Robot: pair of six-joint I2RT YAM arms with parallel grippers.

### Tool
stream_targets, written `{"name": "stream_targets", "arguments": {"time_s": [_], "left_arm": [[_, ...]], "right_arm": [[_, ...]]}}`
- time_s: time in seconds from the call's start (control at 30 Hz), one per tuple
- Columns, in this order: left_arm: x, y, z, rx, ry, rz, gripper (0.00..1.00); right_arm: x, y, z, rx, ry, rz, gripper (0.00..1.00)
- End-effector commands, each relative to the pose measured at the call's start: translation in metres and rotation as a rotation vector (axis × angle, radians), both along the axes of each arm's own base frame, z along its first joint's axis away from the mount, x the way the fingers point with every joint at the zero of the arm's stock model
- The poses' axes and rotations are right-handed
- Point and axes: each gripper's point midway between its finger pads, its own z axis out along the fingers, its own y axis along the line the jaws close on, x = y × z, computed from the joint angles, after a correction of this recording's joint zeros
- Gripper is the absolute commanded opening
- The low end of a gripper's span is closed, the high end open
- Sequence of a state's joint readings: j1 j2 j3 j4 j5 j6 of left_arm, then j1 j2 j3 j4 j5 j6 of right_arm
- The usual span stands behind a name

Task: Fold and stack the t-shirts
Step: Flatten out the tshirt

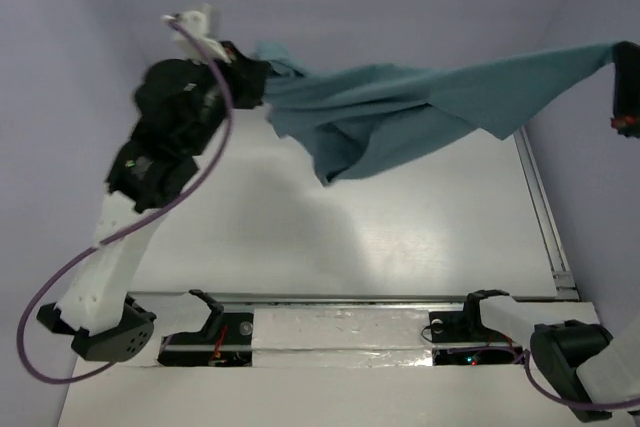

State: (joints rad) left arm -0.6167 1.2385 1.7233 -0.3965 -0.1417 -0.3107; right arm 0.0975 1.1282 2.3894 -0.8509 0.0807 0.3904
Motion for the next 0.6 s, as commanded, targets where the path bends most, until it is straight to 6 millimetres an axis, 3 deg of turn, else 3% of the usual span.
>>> {"name": "stream_targets", "arguments": {"time_s": [0.0,0.07,0.1,0.13,0.17,0.23,0.27,0.3,0.37,0.4,0.47,0.5,0.53,0.57], "left_arm": [[0.001,0.044,0.008,0.094,0.025,0.098,0.0],[0.003,0.06,0.024,0.095,-0.001,0.134,0.0],[0.014,0.072,0.025,0.103,0.006,0.173,0.0],[0.013,0.078,0.04,0.102,-0.024,0.174,0.0],[0.017,0.081,0.043,0.104,-0.029,0.183,0.0],[0.045,0.084,0.028,0.136,-0.001,0.185,0.0],[0.058,0.083,0.018,0.14,0.028,0.171,0.0],[0.082,0.075,-0.007,0.159,0.086,0.148,0.0],[0.114,0.065,-0.036,0.191,0.137,0.117,0.0],[0.151,0.057,-0.084,0.246,0.237,0.122,0.0],[0.185,0.055,-0.099,0.29,0.267,0.145,0.0],[0.22,0.053,-0.151,0.344,0.356,0.178,0.0],[0.24,0.052,-0.15,0.33,0.319,0.208,0.0],[0.253,0.048,-0.165,0.322,0.331,0.216,0.0]], "right_arm": [[-0.031,0.004,0.033,0.0,-0.141,0.038,0.0],[-0.024,0.006,0.03,-0.008,-0.13,0.04,0.0],[-0.015,0.005,0.027,-0.008,-0.113,0.034,0.0],[-0.005,0.004,0.021,-0.011,-0.088,0.02,0.0],[0.02,0.003,0.005,-0.017,-0.028,0.003,0.0],[0.049,0.006,-0.015,-0.027,0.029,0.0,0.0],[0.064,0.007,-0.02,-0.025,0.028,-0.001,0.0],[0.092,0.008,-0.05,-0.031,0.113,-0.007,0.0],[0.124,0.004,-0.071,-0.038,0.165,-0.048,0.0],[0.141,0.003,-0.088,-0.047,0.216,-0.059,0.0],[0.174,0.003,-0.113,-0.067,0.29,-0.079,0.0],[0.185,0.005,-0.124,-0.071,0.314,-0.074,0.0],[0.197,0.008,-0.143,-0.08,0.361,-0.063,0.0],[0.209,0.013,-0.159,-0.083,0.401,-0.041,0.0]]}}
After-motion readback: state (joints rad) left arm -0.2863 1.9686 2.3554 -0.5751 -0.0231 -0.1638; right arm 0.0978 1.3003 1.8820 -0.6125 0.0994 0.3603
